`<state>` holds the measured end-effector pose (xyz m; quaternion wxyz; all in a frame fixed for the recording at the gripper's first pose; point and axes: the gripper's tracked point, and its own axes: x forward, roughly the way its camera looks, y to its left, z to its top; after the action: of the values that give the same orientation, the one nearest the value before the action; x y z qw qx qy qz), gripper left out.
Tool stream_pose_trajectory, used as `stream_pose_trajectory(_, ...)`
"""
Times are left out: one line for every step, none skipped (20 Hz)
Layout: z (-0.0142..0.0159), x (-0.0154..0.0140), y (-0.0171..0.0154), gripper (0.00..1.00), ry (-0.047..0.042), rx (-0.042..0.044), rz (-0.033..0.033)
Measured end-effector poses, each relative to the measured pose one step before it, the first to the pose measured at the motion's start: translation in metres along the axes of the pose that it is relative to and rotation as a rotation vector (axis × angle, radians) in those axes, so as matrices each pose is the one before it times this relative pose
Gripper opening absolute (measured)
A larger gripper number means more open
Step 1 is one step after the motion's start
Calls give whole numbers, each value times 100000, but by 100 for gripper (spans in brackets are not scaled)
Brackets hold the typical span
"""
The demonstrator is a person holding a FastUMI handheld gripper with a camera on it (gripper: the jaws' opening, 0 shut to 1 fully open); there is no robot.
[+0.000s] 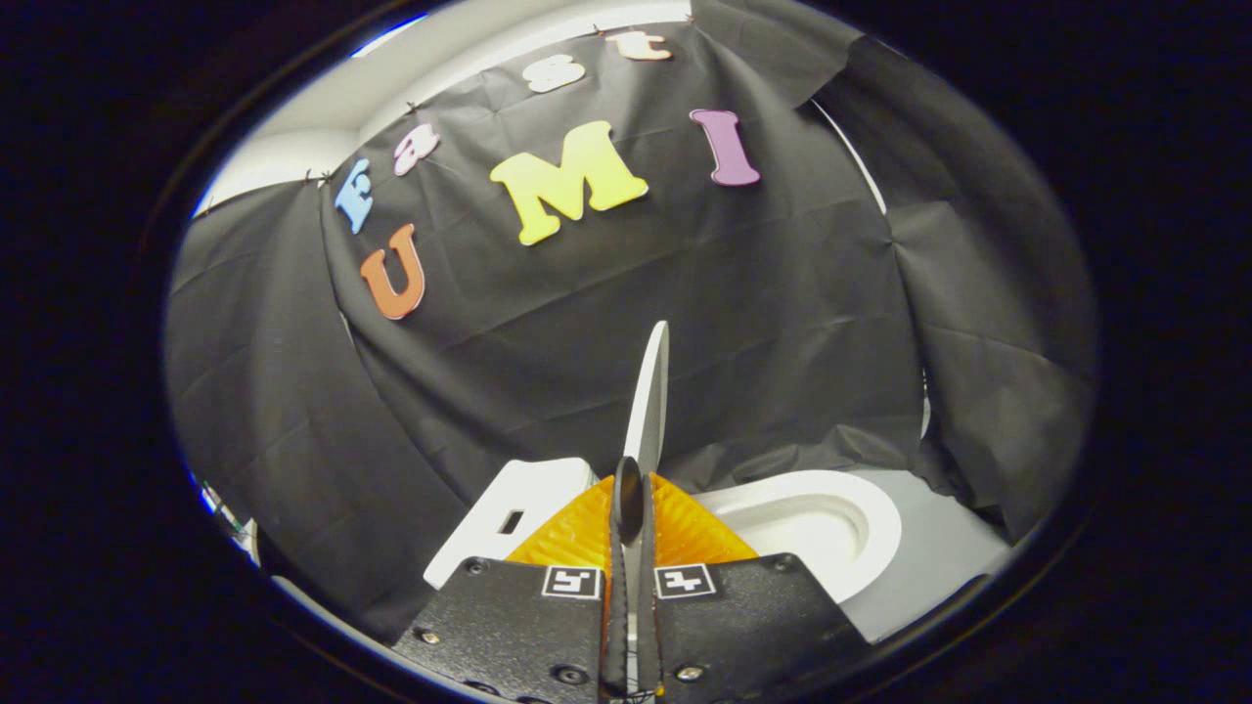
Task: Open the toilet lid.
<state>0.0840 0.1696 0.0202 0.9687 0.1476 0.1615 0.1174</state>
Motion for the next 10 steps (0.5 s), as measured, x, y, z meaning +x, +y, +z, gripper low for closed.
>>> stream_pose_trajectory(34, 101, 555, 7, 111, -197, 300)
stream_pose_trajectory(53, 75, 808, 7, 38, -348, 648)
stream_pose_trajectory(-162, 104, 679, 7, -138, -820, 602)
stream_pose_trajectory(32, 162, 571, 7, -83, -1176, 305)
stream_pose_trajectory(1, 153, 517, 7, -200, -1654, -113)
stream_pose_trajectory(-46, 98, 595, 7, -375, -2057, -409)
stream_pose_trajectory(-85, 69, 619, 7, -336, -2156, -732)
stream_pose_trajectory(-43, 135, 449, 7, -256, -1755, -582)
stream_pose_trajectory(56, 206, 574, 7, -371, -1378, -525)
stream_pose_trajectory(-101, 47, 520, 7, -218, -1241, -237)
